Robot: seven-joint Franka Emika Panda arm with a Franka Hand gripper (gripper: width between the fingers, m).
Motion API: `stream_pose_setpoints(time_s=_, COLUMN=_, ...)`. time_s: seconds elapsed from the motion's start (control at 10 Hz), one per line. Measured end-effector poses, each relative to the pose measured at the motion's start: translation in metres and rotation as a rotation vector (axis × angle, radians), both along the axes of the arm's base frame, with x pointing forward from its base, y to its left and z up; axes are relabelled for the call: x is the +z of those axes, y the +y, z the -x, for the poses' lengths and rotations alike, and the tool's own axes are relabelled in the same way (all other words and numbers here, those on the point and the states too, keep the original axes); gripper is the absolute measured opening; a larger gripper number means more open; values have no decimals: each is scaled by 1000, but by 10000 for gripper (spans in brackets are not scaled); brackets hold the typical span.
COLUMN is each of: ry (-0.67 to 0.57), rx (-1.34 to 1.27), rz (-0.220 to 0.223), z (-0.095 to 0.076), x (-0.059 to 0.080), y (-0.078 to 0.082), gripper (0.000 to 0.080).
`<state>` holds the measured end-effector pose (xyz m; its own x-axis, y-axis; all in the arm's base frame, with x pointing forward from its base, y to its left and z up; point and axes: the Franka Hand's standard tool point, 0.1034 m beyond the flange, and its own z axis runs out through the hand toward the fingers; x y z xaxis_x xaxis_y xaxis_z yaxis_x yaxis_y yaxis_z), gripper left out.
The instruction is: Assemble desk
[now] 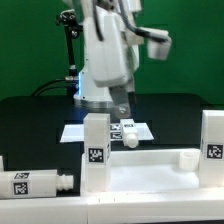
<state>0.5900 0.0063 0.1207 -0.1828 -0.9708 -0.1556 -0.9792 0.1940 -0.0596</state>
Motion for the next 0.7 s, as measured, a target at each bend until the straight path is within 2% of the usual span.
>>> stream_pose_setpoints(time_s=0.1, ry=33, rx=46, rz=20, z=22, x=-13, y=11, gripper=649)
stream_pose_setpoints(time_s=0.2, ry=48, rx=71, rz=30, z=27, x=-18, y=16, gripper=649)
stream_pose_setpoints(time_s=0.4, ry=39, rx=62, rz=25, z=24, x=-16, y=15, gripper=649)
stream_pose_setpoints(time_s=0.6, ry=33, rx=62, rz=31, z=26, x=-20, y=16, gripper=649)
stream_pose_setpoints(time_s=0.7, ry=11, rx=65, rz=65, z=40, x=-35, y=17, gripper=649)
